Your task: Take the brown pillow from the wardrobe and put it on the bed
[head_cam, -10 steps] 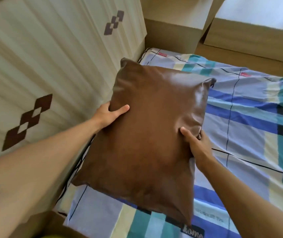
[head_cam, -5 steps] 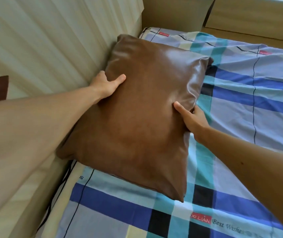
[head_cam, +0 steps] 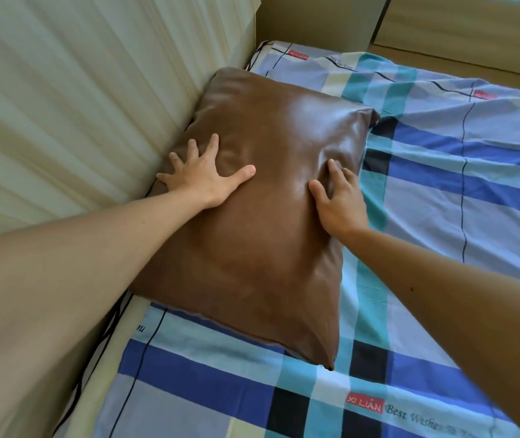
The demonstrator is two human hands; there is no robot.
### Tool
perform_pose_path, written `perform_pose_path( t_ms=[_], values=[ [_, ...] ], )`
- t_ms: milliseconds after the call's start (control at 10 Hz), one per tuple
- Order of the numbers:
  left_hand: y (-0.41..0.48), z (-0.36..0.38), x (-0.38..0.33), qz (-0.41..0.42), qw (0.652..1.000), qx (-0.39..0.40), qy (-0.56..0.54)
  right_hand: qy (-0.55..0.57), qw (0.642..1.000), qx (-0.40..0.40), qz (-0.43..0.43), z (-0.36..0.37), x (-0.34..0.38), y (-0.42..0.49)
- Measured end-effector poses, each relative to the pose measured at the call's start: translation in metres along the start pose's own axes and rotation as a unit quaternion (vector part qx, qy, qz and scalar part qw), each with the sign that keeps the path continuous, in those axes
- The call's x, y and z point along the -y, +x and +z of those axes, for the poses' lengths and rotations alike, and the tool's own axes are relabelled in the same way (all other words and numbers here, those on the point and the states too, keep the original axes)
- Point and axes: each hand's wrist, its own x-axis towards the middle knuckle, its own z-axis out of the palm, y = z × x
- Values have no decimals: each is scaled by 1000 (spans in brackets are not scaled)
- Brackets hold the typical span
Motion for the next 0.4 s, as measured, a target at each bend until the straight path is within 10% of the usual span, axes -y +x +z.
perform_pose_path(
  t_ms=[400],
  values=[
    [-112,-36,-26,11,989,81,-120,-21,998,64,0,-93,44,-50]
  ],
)
